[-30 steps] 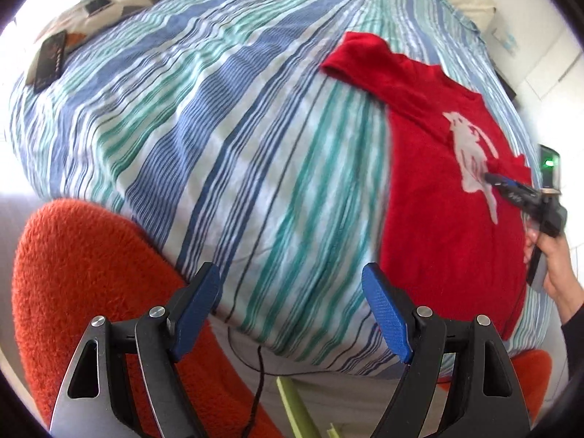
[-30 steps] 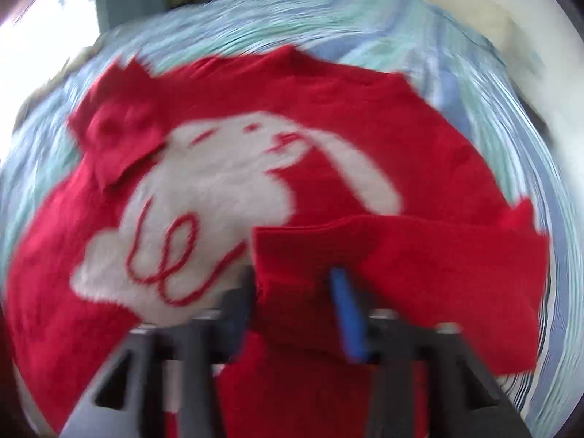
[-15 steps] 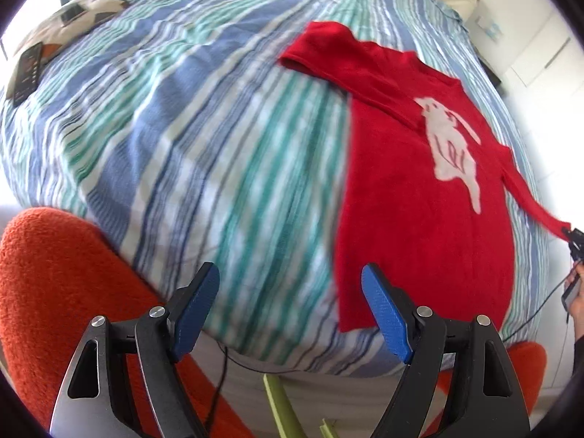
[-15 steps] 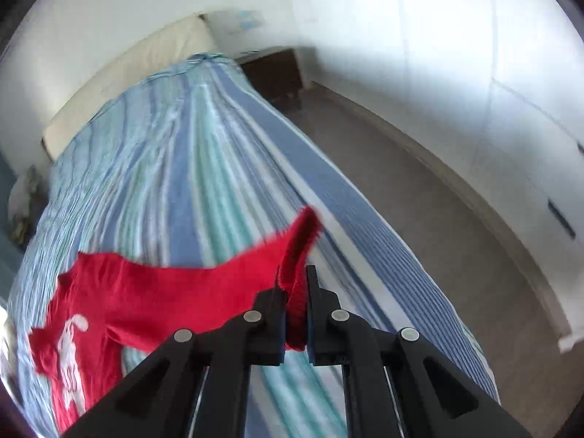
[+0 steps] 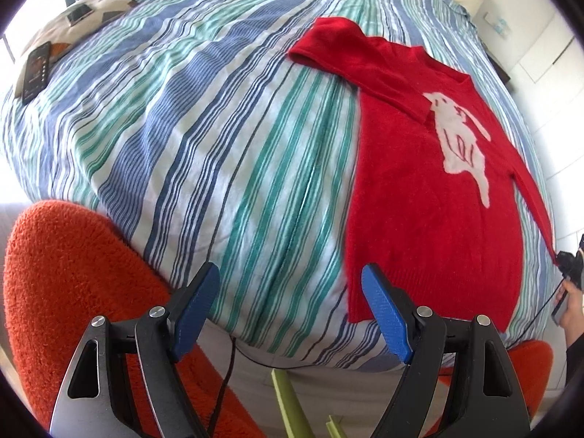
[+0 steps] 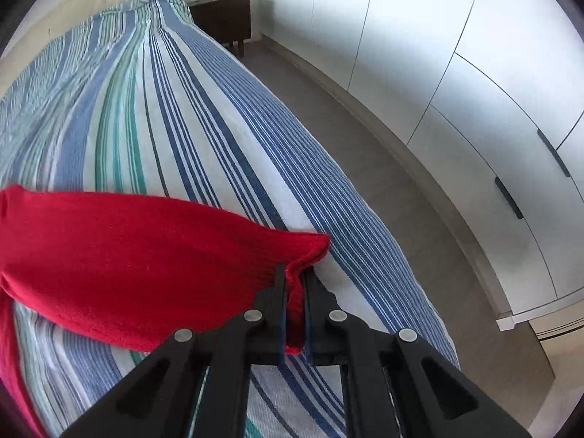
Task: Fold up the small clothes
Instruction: 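Grasp a sweater sleeve with the right tool and pull it outward, then release the sleeve with the right tool, laying it straight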
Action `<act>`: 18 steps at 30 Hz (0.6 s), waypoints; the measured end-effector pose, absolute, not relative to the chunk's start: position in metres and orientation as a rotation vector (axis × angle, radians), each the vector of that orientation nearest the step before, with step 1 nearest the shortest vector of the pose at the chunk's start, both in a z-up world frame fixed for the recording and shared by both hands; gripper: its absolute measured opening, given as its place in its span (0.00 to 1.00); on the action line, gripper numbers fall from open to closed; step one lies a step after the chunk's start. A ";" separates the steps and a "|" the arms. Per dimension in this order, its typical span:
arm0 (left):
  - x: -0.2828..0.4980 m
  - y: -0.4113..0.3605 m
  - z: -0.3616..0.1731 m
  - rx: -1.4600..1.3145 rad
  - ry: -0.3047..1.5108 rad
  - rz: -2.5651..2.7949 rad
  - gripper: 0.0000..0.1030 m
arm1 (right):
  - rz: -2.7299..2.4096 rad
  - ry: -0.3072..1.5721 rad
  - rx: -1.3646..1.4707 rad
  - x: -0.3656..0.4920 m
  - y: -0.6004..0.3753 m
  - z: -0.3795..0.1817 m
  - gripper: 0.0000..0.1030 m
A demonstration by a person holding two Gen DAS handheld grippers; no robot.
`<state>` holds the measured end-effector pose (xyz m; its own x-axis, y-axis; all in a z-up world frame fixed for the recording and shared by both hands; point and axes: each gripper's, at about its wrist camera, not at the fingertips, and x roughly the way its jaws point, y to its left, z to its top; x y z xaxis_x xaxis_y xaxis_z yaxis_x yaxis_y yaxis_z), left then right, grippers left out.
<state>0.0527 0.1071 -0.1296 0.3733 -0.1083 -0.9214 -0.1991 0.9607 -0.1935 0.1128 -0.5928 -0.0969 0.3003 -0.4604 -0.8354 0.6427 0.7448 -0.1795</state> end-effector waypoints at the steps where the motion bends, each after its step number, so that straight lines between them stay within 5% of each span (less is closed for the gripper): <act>1: 0.053 0.107 -0.129 -0.291 1.189 0.060 0.80 | -0.742 1.037 0.201 0.116 -0.593 -0.099 0.05; 9: 0.051 0.114 -0.129 -0.292 1.184 0.084 0.80 | -0.669 1.010 0.207 0.114 -0.601 -0.110 0.05; 18: 0.052 0.113 -0.128 -0.283 1.174 0.079 0.80 | -0.683 0.860 0.381 0.053 -0.620 -0.068 0.16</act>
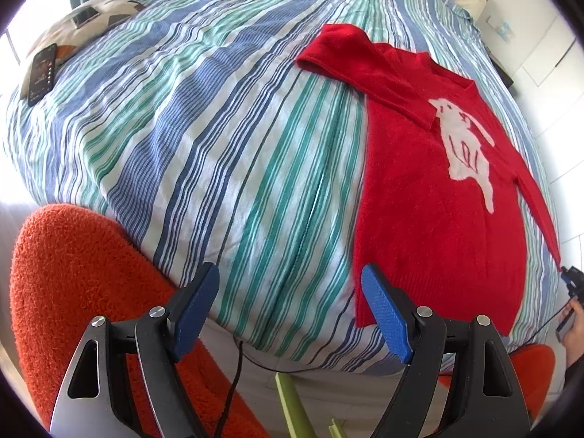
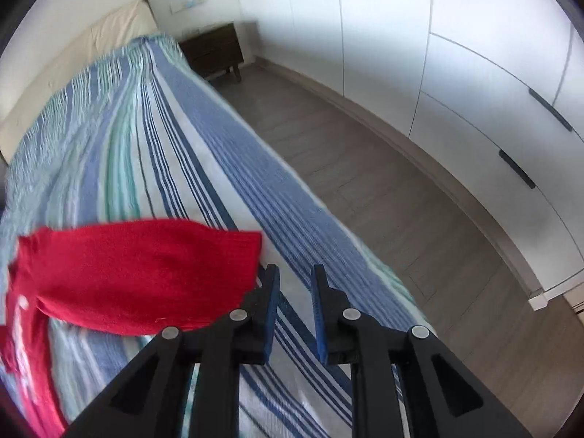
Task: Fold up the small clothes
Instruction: 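Release the sleeve with the right tool, laying it straight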
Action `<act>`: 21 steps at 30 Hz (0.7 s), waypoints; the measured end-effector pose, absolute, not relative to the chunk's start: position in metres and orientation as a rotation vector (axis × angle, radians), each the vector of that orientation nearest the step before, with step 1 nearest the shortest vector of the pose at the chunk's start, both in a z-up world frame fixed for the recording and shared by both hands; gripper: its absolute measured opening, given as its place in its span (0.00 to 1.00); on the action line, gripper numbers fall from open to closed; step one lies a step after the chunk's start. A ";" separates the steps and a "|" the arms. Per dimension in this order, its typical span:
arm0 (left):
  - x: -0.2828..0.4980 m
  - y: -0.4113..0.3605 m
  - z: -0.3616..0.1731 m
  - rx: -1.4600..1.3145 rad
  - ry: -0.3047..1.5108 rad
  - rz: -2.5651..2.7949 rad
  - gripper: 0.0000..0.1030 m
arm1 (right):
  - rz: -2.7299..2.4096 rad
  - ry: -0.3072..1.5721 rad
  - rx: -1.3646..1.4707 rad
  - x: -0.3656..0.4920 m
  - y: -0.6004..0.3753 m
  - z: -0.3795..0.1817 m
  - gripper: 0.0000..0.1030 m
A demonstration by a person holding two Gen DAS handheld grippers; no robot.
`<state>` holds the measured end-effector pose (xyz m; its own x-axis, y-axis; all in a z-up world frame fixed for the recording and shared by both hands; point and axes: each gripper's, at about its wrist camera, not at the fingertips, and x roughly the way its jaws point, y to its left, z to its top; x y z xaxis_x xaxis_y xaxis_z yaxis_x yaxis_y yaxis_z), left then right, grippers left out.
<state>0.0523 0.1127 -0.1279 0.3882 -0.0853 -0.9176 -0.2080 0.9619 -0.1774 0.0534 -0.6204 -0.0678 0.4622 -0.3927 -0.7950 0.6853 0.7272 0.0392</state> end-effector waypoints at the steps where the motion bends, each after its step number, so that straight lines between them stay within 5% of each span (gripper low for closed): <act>1: 0.053 0.112 -0.128 -0.278 1.172 0.081 0.80 | -0.661 0.832 0.376 0.051 -0.617 -0.057 0.16; 5: 0.058 0.108 -0.126 -0.253 1.177 0.078 0.80 | -0.408 0.794 0.432 0.064 -0.596 -0.045 0.19; 9: 0.067 0.106 -0.099 -0.216 1.128 0.048 0.80 | -0.421 0.994 0.437 0.081 -0.597 -0.091 0.25; 12: 0.078 0.110 -0.061 -0.172 1.025 0.038 0.80 | -0.505 0.902 0.469 0.057 -0.594 -0.085 0.24; 17: 0.130 0.081 -0.018 -0.109 0.874 -0.057 0.87 | -0.439 0.841 0.295 0.022 -0.525 -0.045 0.39; 21: 0.195 0.008 -0.054 0.046 0.929 -0.312 0.87 | -0.312 0.761 0.295 -0.016 -0.456 -0.024 0.53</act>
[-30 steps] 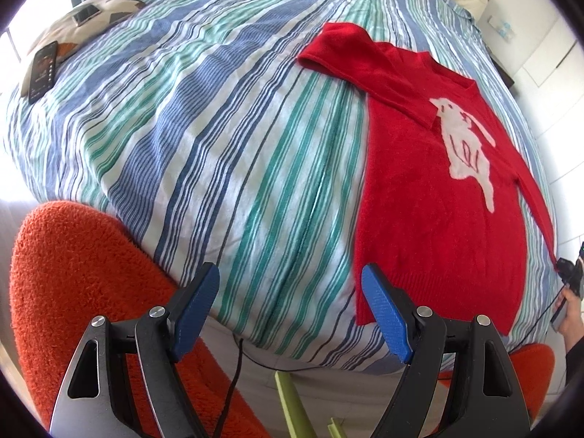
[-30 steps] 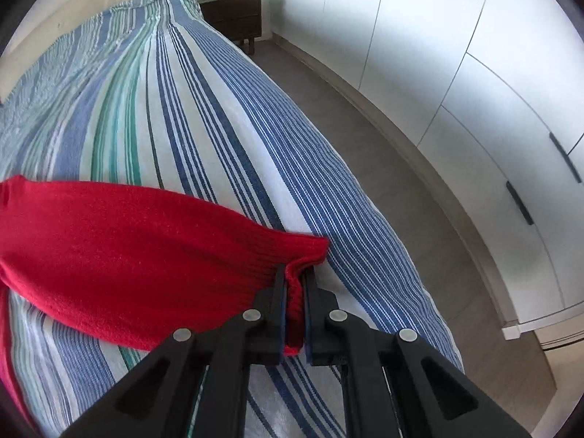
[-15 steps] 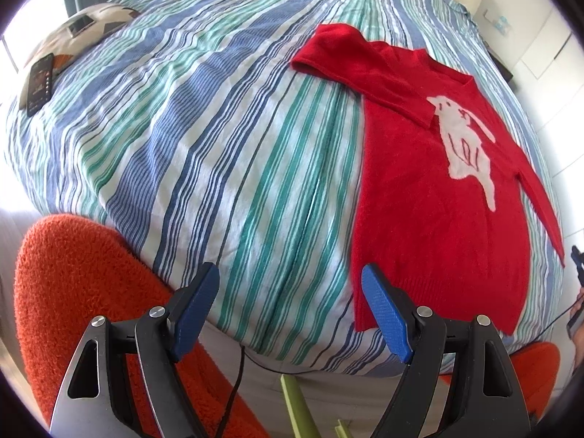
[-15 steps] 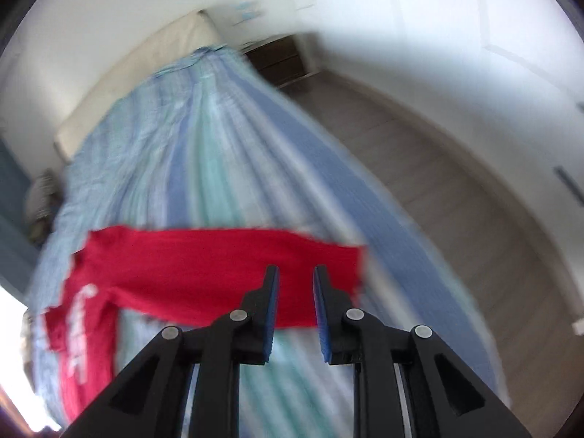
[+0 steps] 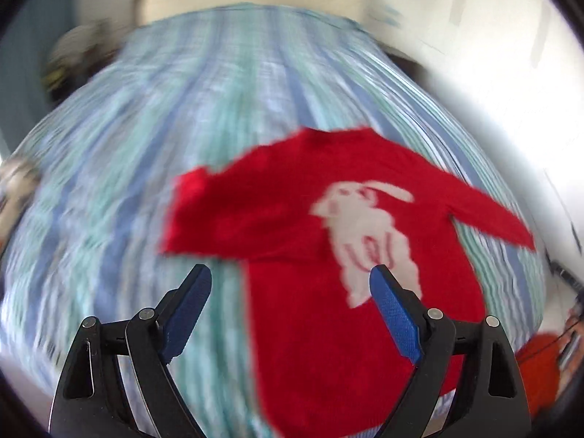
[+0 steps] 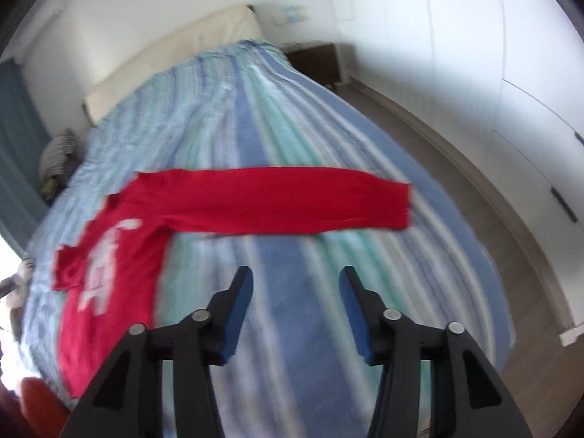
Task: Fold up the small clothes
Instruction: 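Release the sleeve with the right tool, laying it straight, then grasp the other sleeve cuff with the left tool and stretch it out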
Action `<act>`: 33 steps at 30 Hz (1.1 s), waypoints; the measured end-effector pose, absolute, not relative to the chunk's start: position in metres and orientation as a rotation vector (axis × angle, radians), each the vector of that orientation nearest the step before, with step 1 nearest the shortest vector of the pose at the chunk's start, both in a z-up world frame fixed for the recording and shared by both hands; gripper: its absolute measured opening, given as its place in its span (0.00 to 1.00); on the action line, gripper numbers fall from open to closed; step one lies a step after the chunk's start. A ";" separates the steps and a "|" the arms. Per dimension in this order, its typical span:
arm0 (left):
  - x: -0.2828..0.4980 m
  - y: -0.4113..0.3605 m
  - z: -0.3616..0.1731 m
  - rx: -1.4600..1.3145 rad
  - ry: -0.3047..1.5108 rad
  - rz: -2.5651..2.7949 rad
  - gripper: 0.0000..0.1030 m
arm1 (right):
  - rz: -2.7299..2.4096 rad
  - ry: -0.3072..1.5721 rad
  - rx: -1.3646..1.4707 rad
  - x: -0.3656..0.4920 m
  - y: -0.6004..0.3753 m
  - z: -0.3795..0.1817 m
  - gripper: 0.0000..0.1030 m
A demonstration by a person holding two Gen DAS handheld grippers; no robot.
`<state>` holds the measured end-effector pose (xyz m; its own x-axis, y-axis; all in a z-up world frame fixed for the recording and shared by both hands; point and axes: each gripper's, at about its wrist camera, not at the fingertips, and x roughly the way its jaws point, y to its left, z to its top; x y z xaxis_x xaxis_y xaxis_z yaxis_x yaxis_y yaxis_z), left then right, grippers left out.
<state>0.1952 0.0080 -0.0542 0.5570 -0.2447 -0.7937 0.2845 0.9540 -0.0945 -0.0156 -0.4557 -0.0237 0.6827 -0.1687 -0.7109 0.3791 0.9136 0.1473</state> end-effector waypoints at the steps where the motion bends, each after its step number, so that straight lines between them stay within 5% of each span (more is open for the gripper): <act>1: 0.211 -0.010 -0.072 0.089 0.955 -0.349 0.83 | -0.297 0.750 0.302 -0.020 -0.441 -0.024 0.58; 5: 0.264 -0.060 -0.150 0.260 1.128 -0.365 0.64 | -0.252 0.732 0.321 -0.037 -0.381 -0.041 0.59; 9: 0.290 -0.057 -0.186 0.249 1.152 -0.286 0.73 | -0.236 0.747 0.295 -0.028 -0.353 -0.052 0.59; 12: 0.297 -0.042 -0.184 0.138 1.162 -0.276 0.64 | -0.216 0.751 0.300 -0.025 -0.350 -0.055 0.59; 15: 0.297 -0.027 -0.182 0.114 1.160 -0.260 0.31 | -0.229 0.763 0.313 -0.022 -0.354 -0.061 0.59; 16: 0.298 -0.023 -0.180 0.116 1.158 -0.250 0.08 | -0.234 0.757 0.328 -0.023 -0.356 -0.062 0.59; 21: 0.284 0.027 -0.129 -0.087 1.072 -0.245 0.07 | -0.238 0.754 0.334 -0.022 -0.356 -0.064 0.59; 26: 0.259 0.168 -0.064 -0.331 0.930 -0.026 0.07 | -0.242 0.751 0.296 -0.021 -0.350 -0.063 0.59; 33: 0.240 0.316 -0.102 -0.344 1.018 0.389 0.06 | -0.192 0.797 0.240 -0.008 -0.329 -0.074 0.59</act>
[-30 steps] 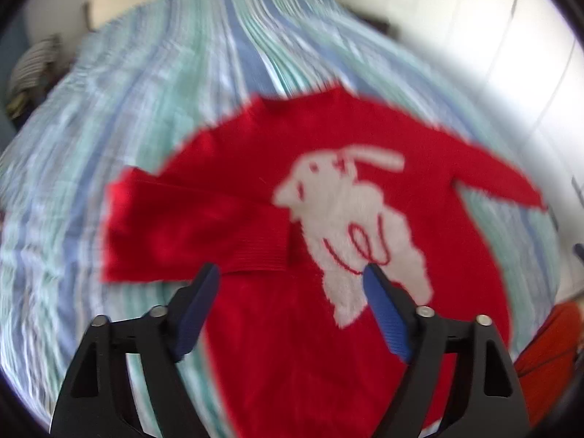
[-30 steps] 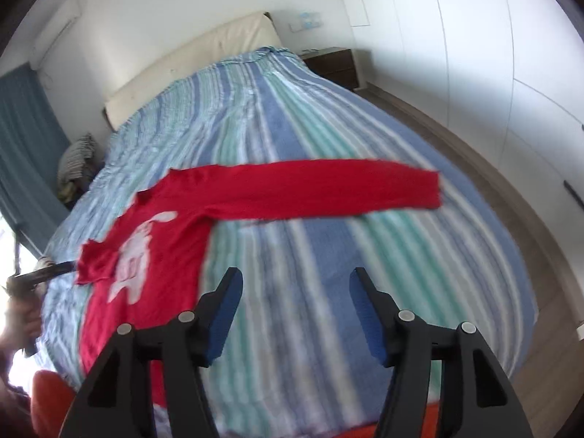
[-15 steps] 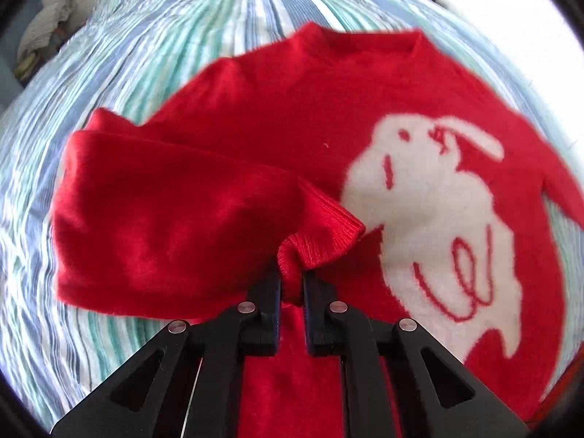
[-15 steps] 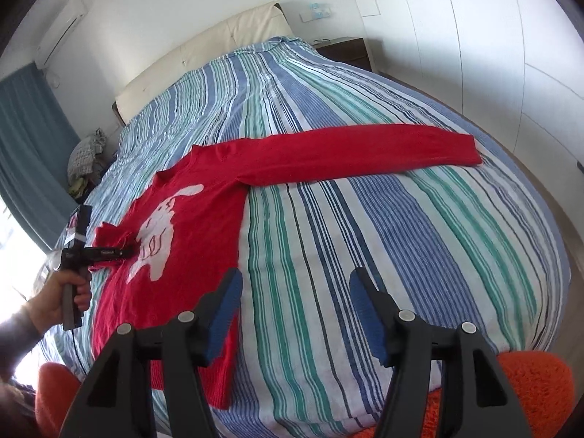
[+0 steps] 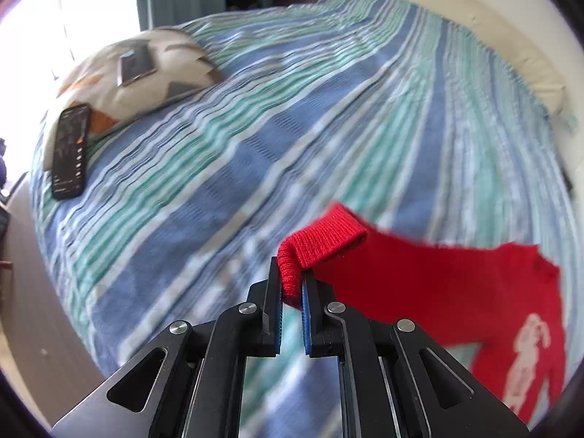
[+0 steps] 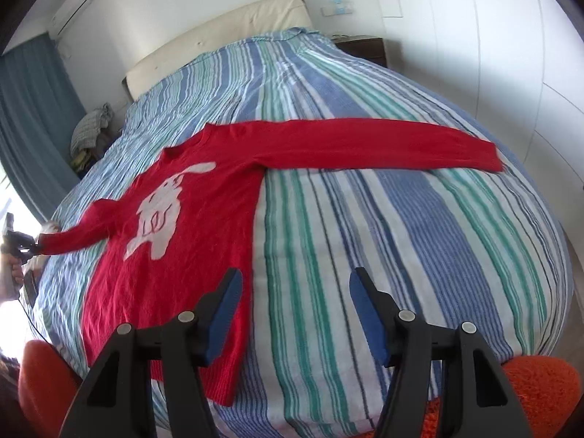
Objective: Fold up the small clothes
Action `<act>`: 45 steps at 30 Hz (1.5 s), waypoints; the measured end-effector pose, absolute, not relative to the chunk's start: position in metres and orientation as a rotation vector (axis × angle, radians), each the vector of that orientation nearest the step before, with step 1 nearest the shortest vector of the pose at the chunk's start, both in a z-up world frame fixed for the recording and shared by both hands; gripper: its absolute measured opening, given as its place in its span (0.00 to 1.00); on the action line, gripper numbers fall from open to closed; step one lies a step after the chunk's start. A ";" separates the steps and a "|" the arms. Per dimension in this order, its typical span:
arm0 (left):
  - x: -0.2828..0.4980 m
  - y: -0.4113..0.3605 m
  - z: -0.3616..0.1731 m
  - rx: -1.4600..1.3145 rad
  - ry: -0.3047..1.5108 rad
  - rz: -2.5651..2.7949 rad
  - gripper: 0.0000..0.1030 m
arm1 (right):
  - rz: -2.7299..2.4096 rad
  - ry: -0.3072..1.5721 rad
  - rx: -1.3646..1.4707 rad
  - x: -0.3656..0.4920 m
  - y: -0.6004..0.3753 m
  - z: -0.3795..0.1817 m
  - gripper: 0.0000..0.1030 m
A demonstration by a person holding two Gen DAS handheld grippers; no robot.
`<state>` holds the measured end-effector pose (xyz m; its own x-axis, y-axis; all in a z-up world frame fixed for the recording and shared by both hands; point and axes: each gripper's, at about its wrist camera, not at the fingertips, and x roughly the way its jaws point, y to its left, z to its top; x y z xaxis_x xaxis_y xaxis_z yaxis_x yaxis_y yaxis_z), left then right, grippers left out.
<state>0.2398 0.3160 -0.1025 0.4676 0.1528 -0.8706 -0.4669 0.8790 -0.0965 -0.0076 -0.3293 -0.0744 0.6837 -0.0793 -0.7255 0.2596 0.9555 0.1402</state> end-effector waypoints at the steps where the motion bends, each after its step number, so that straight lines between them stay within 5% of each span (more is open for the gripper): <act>1: 0.238 0.318 -0.111 -0.335 1.032 0.395 0.06 | -0.185 0.800 0.228 -0.006 -0.325 -0.075 0.59; 12: 0.216 0.333 -0.181 -0.379 1.108 0.528 0.06 | -0.211 0.827 0.234 -0.005 -0.326 -0.085 0.59; 24: 0.215 0.342 -0.195 -0.394 1.103 0.490 0.12 | -0.225 0.831 0.262 -0.005 -0.334 -0.087 0.59; 27: 0.208 0.350 -0.192 -0.436 1.090 0.458 0.23 | -0.233 0.835 0.270 -0.004 -0.336 -0.088 0.61; 32: 0.196 0.347 -0.181 -0.403 1.097 0.469 0.72 | -0.250 0.830 0.272 -0.005 -0.335 -0.088 0.66; 45: 0.153 0.209 -0.112 -0.191 0.973 0.099 0.85 | -0.261 0.821 0.228 -0.004 -0.327 -0.087 0.71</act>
